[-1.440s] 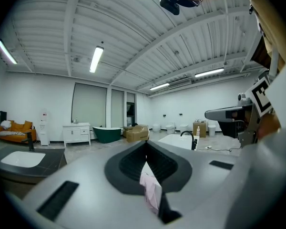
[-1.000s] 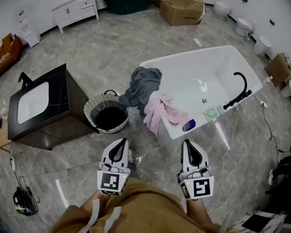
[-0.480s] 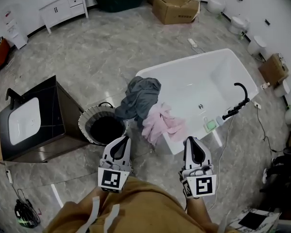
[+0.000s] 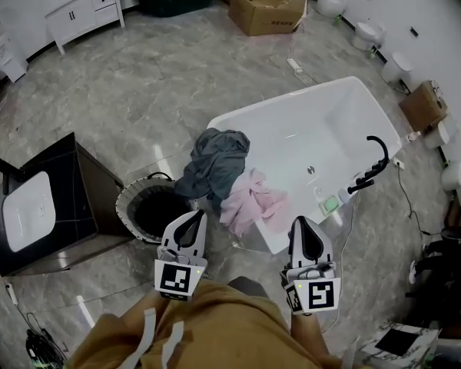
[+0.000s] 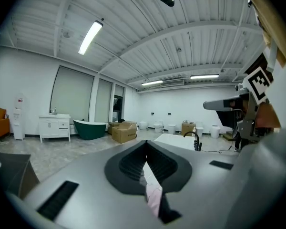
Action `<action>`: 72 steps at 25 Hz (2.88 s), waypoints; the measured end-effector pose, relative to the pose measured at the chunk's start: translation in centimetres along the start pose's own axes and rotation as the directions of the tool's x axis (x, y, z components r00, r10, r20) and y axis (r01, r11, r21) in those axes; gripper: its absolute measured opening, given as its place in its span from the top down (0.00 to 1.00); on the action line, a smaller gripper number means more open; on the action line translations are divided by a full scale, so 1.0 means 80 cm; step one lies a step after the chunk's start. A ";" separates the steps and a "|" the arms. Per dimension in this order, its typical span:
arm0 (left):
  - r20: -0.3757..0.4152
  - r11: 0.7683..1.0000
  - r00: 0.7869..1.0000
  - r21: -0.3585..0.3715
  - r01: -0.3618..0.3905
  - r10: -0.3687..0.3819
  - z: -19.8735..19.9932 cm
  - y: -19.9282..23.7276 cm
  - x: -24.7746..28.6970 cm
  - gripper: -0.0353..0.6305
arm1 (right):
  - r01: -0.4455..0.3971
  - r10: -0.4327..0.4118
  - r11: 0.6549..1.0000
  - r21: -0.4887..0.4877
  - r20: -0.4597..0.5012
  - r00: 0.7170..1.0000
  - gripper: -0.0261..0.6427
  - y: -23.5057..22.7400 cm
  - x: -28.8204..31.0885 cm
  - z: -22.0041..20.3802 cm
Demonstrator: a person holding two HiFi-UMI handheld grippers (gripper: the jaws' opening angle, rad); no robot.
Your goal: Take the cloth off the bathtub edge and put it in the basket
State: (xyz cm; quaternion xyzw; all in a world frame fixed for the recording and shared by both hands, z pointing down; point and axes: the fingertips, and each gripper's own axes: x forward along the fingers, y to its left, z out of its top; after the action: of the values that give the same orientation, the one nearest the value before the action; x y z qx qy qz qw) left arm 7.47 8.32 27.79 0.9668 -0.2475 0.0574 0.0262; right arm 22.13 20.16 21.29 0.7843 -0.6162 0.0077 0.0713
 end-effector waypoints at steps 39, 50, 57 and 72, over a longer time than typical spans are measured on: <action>-0.158 0.977 0.968 -0.056 -0.205 0.194 -0.165 0.018 0.154 0.94 | -0.372 0.318 0.927 -0.046 -0.431 0.845 0.81 -0.009 0.203 -0.356; -0.191 0.972 0.961 -0.082 -0.219 0.200 -0.270 0.017 0.164 0.94 | -0.401 0.308 0.914 -0.057 -0.544 0.780 0.70 0.011 0.238 -0.511; -0.208 0.971 0.958 -0.091 -0.222 0.199 -0.310 0.025 0.167 0.94 | -0.375 0.285 0.927 0.008 -0.664 0.691 0.56 0.008 0.258 -0.622; -0.202 0.976 0.964 -0.092 -0.196 0.174 -0.358 0.035 0.191 0.94 | -0.337 0.289 0.936 0.100 -0.764 0.576 0.47 0.009 0.287 -0.711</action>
State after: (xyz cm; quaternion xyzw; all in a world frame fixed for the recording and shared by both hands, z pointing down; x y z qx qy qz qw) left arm 16.60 0.91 58.12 0.9264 -0.3359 0.1392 0.0982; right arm 31.24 4.72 79.99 0.5820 -0.6550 0.3354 0.3460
